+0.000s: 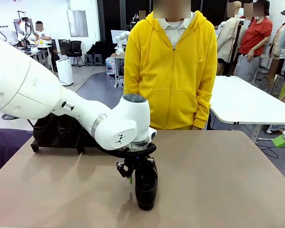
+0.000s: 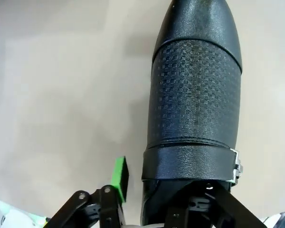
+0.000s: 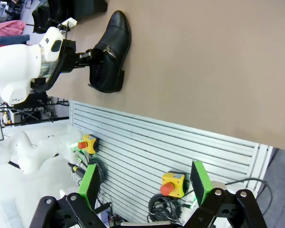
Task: Organize the shoes by placing them on the stand.
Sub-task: Place the Shoe from the middle of the table onto the Shoes Stand.
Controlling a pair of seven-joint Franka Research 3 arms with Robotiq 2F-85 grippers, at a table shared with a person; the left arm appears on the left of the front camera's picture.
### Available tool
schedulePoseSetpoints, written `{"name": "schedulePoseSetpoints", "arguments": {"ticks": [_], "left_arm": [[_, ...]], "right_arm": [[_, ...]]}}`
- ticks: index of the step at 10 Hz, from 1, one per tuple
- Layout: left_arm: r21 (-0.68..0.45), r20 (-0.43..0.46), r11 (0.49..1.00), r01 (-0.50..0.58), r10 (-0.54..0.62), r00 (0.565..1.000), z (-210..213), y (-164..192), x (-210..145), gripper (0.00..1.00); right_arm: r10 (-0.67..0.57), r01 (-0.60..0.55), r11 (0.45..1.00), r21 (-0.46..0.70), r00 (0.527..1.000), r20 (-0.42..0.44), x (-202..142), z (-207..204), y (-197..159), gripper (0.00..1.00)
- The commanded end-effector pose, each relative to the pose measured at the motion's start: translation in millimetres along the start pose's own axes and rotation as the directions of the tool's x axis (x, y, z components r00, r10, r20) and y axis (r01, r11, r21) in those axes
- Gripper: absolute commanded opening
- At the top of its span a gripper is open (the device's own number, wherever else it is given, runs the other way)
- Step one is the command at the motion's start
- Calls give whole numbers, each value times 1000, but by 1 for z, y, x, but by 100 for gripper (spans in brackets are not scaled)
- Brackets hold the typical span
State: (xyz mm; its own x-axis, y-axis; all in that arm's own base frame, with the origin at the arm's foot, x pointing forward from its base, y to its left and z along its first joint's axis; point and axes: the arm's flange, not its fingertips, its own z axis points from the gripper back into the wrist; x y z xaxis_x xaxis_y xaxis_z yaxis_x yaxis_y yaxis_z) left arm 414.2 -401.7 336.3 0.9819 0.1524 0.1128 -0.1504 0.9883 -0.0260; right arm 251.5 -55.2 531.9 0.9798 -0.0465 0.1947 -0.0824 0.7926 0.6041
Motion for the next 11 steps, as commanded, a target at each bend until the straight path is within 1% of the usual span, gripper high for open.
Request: {"name": "schedulePoseSetpoints", "arguments": {"ticks": [1,4,6,8,9,10,11], "left_arm": [[11,25,1000,-14,14,1000,2,0,1,0],[2,26,1000,-20,20,999,10,5,3,0],[-18,40,1000,-2,3,999,27,7,5,0],[-85,110,996,41,-32,993,77,19,8,0],[-105,175,991,80,-61,983,105,26,11,0],[-135,228,981,139,-106,968,128,33,14,0],[-194,259,953,234,-180,949,149,40,18,0]], "right_arm": [[7,-7,1000,30,1000,1,2,2,2,100],[7,-7,1000,30,1000,1,2,2,2,100],[7,-7,1000,30,1000,1,2,2,2,100],[7,-7,1000,30,1000,1,2,2,2,100],[7,-7,1000,30,1000,1,2,2,2,100],[7,-7,1000,30,1000,1,2,2,2,100],[7,-7,1000,30,1000,1,2,2,2,100]]}}
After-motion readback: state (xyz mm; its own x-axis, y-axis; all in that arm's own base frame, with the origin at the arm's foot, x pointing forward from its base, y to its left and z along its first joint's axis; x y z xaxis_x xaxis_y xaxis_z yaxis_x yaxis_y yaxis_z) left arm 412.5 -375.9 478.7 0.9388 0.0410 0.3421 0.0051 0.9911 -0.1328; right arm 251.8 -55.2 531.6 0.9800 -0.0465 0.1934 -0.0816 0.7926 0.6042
